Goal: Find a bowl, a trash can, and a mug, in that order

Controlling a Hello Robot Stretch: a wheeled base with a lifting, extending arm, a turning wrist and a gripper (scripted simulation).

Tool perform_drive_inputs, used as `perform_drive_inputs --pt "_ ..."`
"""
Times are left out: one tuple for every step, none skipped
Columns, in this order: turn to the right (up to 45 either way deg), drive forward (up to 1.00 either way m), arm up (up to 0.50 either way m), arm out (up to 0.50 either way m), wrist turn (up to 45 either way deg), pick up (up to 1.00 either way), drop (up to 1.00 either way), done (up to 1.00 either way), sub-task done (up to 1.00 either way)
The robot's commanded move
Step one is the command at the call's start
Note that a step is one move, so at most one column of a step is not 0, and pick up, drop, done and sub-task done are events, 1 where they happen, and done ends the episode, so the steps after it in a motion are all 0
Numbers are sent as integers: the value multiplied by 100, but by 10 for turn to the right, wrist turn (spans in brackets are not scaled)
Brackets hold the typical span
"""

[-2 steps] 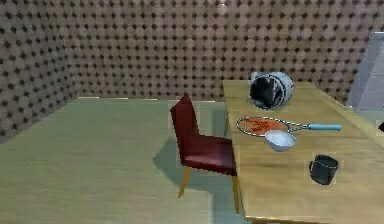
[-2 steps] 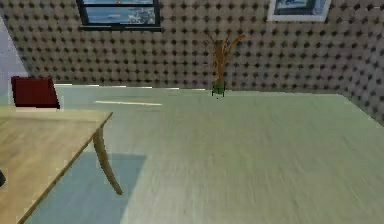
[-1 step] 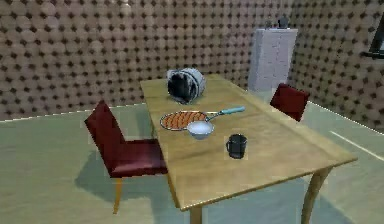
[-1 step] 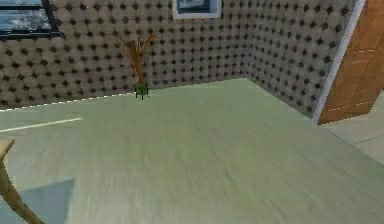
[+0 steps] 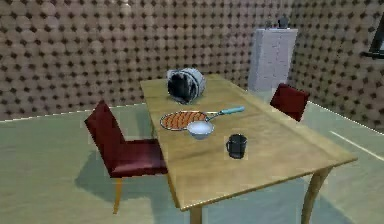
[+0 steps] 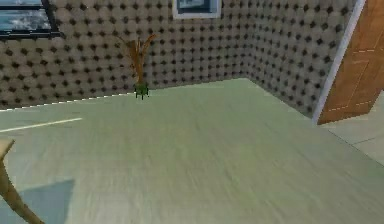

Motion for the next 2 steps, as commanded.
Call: perform_drive_inputs --pt "450 0 0 0 0 0 0 0 0" --pt "450 0 0 0 0 0 0 0 0"
